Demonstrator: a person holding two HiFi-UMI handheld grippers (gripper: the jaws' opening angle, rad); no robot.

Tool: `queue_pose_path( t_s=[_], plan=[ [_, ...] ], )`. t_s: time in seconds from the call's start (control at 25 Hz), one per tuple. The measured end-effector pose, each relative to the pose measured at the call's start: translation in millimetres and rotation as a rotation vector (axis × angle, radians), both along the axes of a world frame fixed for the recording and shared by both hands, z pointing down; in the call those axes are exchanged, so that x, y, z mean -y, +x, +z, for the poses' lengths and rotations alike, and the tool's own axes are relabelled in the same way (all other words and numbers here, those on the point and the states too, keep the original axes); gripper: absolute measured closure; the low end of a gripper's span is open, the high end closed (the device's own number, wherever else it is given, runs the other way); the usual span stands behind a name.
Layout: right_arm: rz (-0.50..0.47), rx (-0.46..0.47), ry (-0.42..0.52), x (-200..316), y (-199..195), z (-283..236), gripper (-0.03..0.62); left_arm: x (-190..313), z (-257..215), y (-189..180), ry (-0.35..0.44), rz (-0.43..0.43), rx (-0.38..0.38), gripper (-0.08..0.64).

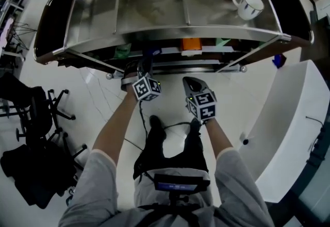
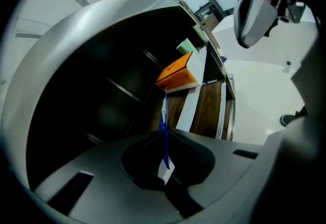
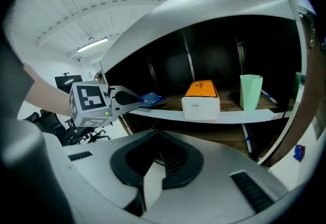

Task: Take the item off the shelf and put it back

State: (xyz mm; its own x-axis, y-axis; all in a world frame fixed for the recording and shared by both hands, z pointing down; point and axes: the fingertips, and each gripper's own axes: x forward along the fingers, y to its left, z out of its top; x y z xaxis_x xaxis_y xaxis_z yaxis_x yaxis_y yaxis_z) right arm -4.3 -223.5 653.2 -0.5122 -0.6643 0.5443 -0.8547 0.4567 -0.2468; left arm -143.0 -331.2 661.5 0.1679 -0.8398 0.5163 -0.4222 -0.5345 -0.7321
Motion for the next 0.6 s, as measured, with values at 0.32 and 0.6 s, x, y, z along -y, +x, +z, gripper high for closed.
queue_pose_path(
  t_s=[0.32, 0.6],
  plan=[
    [-0.018, 0.019, 0.013, 19, -22, 22, 0.583, 24, 24, 10, 0.073, 0.09, 0.134, 0.549],
    [-0.004, 0.034, 0.023, 31, -24, 30, 0.583, 34, 41, 17, 0.071, 0.128, 0.185, 0.549]
  ],
)
